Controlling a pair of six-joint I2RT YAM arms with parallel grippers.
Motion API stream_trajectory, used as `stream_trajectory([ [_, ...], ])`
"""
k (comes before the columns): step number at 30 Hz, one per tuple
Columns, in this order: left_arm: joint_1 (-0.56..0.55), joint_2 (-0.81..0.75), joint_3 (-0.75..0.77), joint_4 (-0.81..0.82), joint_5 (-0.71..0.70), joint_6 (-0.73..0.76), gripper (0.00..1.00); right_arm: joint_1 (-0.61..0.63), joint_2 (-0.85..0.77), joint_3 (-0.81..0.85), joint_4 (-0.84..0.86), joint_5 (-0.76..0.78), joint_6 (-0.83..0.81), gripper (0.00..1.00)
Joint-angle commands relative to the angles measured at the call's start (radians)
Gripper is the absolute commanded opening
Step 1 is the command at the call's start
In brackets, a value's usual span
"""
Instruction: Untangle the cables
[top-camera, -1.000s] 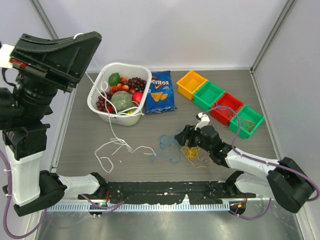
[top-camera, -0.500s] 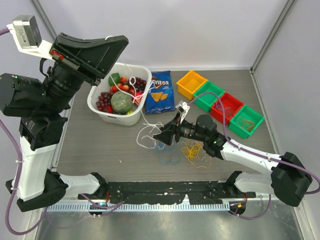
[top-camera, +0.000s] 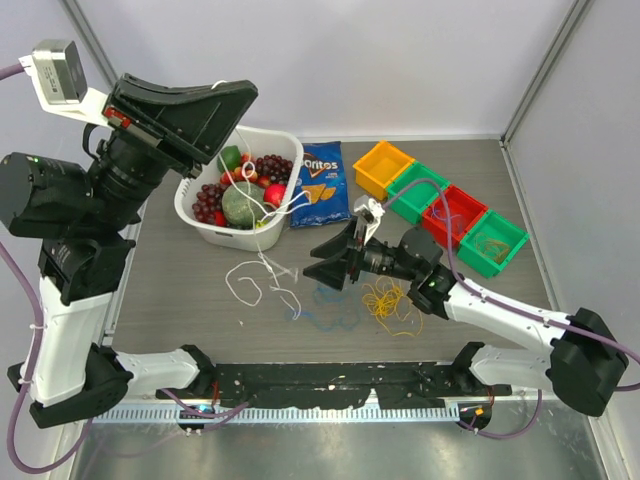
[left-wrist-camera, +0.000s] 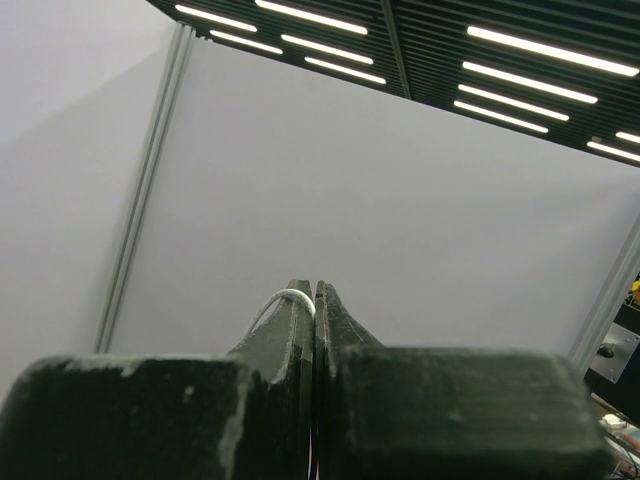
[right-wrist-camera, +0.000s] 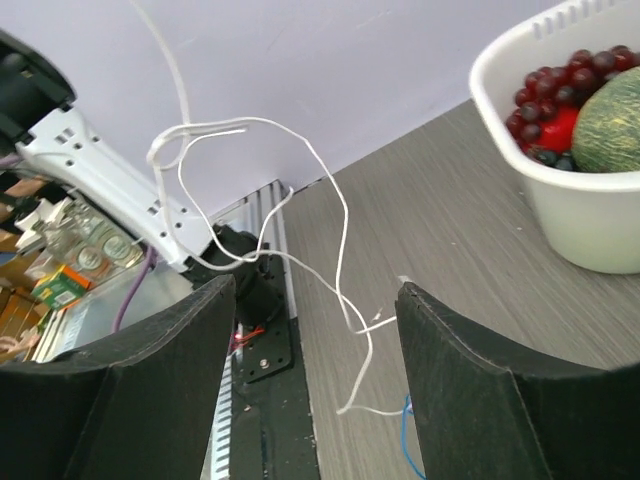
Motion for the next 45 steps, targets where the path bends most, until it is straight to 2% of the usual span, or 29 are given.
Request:
stream_trajectory([
  [1, 0.000, -0.006, -0.009, 0.045, 0.008, 0.007, 0.00, 0.055, -0.037, 0.031, 0.042, -0.010, -0.010, 0.71],
  [7, 0.000, -0.012, -0.021, 0.054, 0.010, -0.004, 0.00, 0.121, -0.008, 0.074, 0.049, -0.008, -0.002, 0.69],
  [14, 0.000, -0.014, -0.032, 0.061, 0.016, -0.016, 0.00, 0.147, 0.042, 0.073, 0.088, 0.018, 0.001, 0.62],
  [16, 0.001, -0.014, -0.029, 0.055, 0.014, -0.014, 0.00, 0.149, 0.067, 0.080, 0.086, 0.030, 0.001, 0.53],
  [17, 0.000, -0.014, -0.027, 0.052, 0.013, -0.013, 0.00, 0.149, 0.073, 0.092, 0.077, 0.041, -0.001, 0.34],
  [18, 0.000, -0.017, -0.027, 0.046, 0.011, -0.008, 0.00, 0.149, 0.075, 0.100, 0.038, 0.046, -0.011, 0.23],
  [19, 0.000, -0.025, -0.032, 0.035, 0.007, -0.004, 0.00, 0.149, 0.070, 0.114, 0.014, 0.065, -0.024, 0.04],
  [22, 0.000, -0.078, -0.090, -0.021, -0.048, 0.052, 0.00, 0.149, -0.020, 0.100, -0.123, 0.159, -0.060, 0.01],
  [25, 0.000, -0.201, -0.276, -0.087, -0.201, 0.124, 0.00, 0.147, -0.143, 0.068, -0.263, 0.362, -0.106, 0.01],
  [27, 0.000, -0.315, -0.442, -0.153, -0.455, 0.151, 0.00, 0.147, -0.233, 0.073, -0.434, 0.490, -0.131, 0.01],
  [30, -0.002, -0.454, -0.675, -0.309, -0.701, 0.150, 0.00, 0.141, -0.374, 0.091, -0.560, 0.682, -0.148, 0.01],
  [32, 0.000, -0.535, -0.761, -0.443, -0.893, 0.119, 0.00, 0.132, -0.431, 0.115, -0.662, 0.838, -0.149, 0.01],
  [34, -0.002, -0.600, -0.808, -0.565, -1.008, 0.089, 0.00, 0.124, -0.464, 0.151, -0.743, 1.013, -0.146, 0.01],
  [35, 0.000, -0.636, -0.822, -0.607, -1.059, 0.073, 0.00, 0.123, -0.476, 0.178, -0.792, 1.055, -0.149, 0.01],
  [36, 0.000, -0.672, -0.835, -0.647, -1.110, 0.058, 0.00, 0.123, -0.481, 0.207, -0.821, 1.161, -0.149, 0.01],
  [38, 0.000, -0.750, -0.858, -0.663, -1.174, 0.049, 0.00, 0.121, -0.485, 0.241, -0.862, 1.295, -0.175, 0.01],
  [41, -0.002, -0.863, -0.884, -0.644, -1.236, 0.075, 0.00, 0.121, -0.493, 0.278, -0.875, 1.414, -0.224, 0.01],
  [45, -0.002, -0.904, -0.875, -0.649, -1.294, 0.122, 0.00, 0.121, -0.465, 0.332, -0.889, 1.558, -0.320, 0.01],
])
